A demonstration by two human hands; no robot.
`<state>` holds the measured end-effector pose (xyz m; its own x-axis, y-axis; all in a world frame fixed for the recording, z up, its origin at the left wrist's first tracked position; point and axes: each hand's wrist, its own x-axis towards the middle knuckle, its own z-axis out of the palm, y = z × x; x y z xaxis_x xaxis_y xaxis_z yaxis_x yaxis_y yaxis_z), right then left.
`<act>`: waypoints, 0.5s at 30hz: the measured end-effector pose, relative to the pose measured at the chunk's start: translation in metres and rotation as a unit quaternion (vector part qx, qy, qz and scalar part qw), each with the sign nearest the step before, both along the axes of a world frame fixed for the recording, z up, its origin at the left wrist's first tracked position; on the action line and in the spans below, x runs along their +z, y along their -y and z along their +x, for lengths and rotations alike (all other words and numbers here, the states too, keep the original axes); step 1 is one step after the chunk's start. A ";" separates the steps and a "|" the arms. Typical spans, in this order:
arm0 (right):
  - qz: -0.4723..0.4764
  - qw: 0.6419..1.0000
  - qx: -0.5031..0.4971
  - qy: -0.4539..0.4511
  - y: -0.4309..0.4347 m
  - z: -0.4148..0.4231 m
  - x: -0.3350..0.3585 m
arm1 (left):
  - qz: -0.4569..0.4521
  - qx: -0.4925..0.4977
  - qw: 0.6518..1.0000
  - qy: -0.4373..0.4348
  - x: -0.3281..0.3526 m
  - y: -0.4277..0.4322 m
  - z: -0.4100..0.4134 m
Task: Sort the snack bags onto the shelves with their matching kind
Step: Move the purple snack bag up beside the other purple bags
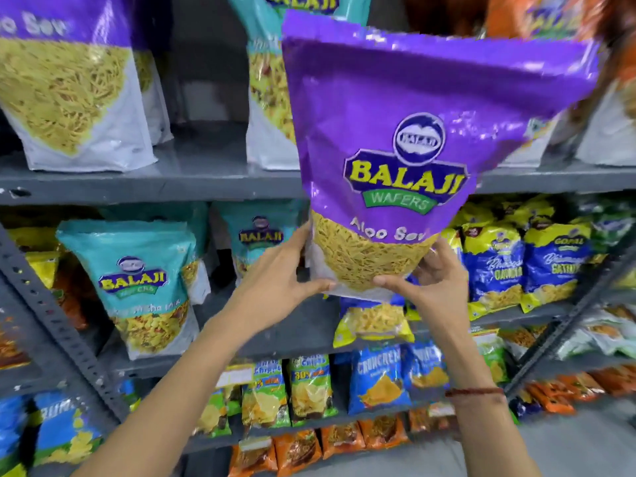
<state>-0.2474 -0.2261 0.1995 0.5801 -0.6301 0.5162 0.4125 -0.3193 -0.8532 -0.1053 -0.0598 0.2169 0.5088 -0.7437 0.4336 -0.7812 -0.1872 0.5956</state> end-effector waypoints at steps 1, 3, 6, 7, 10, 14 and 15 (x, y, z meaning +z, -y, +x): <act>0.000 1.000 -0.002 0.021 0.007 -0.004 0.012 | -0.009 -0.014 1.000 0.004 0.013 0.008 -0.003; -0.002 0.999 -0.013 0.041 0.021 -0.009 0.031 | -0.020 -0.034 0.999 0.006 0.034 0.023 -0.008; -0.028 0.997 -0.026 0.065 0.047 -0.015 0.062 | -0.038 -0.059 0.997 0.038 0.071 0.051 -0.012; -0.035 0.996 -0.028 0.071 0.056 -0.015 0.071 | -0.037 -0.057 0.996 0.062 0.081 0.060 -0.012; -0.062 0.994 -0.037 0.078 0.081 -0.011 0.095 | -0.033 -0.046 0.992 0.109 0.107 0.088 -0.009; -0.076 0.993 -0.042 0.075 0.111 0.002 0.117 | -0.012 -0.025 0.995 0.101 0.127 0.121 0.003; -0.081 0.994 -0.041 0.066 0.117 0.006 0.122 | -0.010 -0.023 0.996 0.088 0.131 0.128 0.006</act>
<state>-0.2411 -0.3430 0.3216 0.4495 -0.5757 0.6830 0.4848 -0.4850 -0.7278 -0.0992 -0.1882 0.3477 0.3898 -0.7544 0.5282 -0.8811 -0.1386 0.4523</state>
